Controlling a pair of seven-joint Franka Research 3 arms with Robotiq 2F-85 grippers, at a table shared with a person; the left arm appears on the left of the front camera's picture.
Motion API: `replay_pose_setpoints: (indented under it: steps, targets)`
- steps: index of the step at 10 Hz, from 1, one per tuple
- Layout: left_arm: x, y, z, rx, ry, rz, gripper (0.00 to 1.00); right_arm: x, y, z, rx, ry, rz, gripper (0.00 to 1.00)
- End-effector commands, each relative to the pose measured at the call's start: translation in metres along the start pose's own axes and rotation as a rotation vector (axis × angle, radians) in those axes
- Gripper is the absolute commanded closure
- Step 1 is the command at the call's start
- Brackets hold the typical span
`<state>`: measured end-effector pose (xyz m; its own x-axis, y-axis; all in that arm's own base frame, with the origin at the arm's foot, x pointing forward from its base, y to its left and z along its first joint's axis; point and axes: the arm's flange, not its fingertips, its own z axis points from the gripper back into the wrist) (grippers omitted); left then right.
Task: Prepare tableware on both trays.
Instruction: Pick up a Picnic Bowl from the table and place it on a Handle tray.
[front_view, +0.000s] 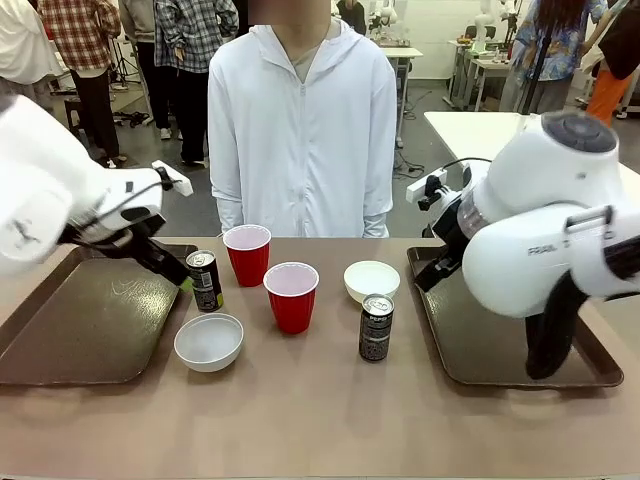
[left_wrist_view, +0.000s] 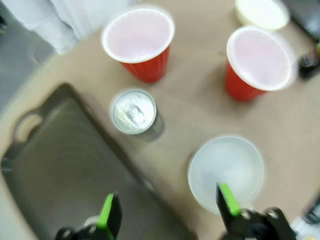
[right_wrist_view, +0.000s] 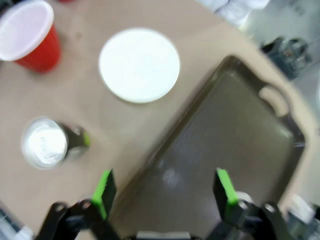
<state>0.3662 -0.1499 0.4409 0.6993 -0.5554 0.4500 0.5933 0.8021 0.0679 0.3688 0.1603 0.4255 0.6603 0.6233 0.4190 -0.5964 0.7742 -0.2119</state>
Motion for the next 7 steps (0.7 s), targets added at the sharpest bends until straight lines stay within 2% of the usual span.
replay_pose_setpoints:
  steps: [1, 3, 4, 5, 6, 7]
  targets:
    - [-0.092, -0.012, 0.050, -0.040, 0.072, -0.021, 0.00, -0.102, 0.021, 0.059, 0.041, 0.088, -0.055, 0.00]
    - [-0.120, -0.009, 0.058, -0.077, 0.126, 0.027, 0.00, -0.149, 0.029, 0.068, 0.111, 0.200, -0.116, 0.00]
    - [-0.121, -0.010, 0.050, -0.057, 0.135, 0.041, 0.00, -0.153, 0.029, 0.064, 0.046, 0.220, -0.092, 0.00]
    - [-0.032, 0.004, 0.072, -0.061, 0.114, 0.014, 0.00, -0.035, -0.006, 0.071, 0.060, 0.168, -0.074, 0.00]
    - [-0.032, 0.004, 0.072, -0.061, 0.114, 0.014, 0.00, -0.035, -0.006, 0.071, 0.060, 0.168, -0.074, 0.00]
    - [-0.042, 0.009, 0.083, -0.064, 0.142, 0.035, 0.00, -0.050, -0.007, 0.092, 0.069, 0.212, -0.089, 0.00]
